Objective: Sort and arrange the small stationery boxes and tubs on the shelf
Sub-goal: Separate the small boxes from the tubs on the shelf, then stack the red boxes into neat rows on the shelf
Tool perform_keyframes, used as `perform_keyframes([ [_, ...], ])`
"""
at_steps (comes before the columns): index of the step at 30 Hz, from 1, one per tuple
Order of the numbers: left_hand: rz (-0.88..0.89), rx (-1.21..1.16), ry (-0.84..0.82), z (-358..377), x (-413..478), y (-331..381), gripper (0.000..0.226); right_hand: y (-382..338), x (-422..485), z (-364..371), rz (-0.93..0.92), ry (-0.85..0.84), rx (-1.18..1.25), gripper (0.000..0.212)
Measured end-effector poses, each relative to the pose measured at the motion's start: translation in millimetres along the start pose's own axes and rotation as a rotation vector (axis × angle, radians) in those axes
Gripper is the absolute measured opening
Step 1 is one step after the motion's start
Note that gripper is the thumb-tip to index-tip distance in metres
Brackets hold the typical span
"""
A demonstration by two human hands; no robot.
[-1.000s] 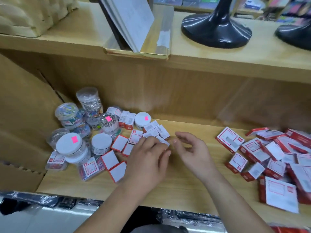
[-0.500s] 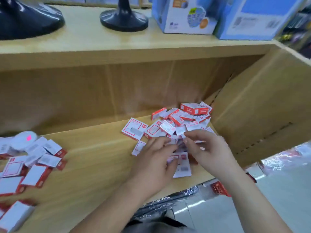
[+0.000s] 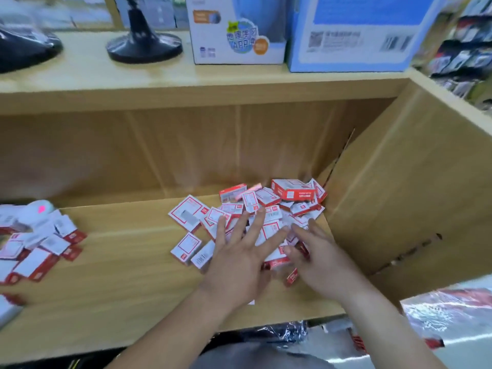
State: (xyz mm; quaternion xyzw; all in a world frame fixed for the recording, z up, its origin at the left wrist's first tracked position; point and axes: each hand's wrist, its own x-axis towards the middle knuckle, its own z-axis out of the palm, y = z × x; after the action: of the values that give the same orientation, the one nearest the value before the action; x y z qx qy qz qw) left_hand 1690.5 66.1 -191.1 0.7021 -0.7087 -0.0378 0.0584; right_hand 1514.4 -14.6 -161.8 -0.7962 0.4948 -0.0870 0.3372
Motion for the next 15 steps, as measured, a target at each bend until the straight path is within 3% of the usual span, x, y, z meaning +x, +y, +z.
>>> perform_keyframes([
  [10, -0.179, 0.049, 0.099, 1, -24, -34, 0.090, -34, 7, 37, -0.091, 0.056, -0.095, 0.055],
  [13, -0.176, 0.043, 0.102, -2, -27, -33, 0.089, -22, 9, 19, -0.123, 0.162, 0.095, 0.049],
  [15, -0.128, -0.046, 0.149, -8, -27, -23, 0.081, -14, 14, 2, -0.178, 0.329, 0.113, 0.039],
])
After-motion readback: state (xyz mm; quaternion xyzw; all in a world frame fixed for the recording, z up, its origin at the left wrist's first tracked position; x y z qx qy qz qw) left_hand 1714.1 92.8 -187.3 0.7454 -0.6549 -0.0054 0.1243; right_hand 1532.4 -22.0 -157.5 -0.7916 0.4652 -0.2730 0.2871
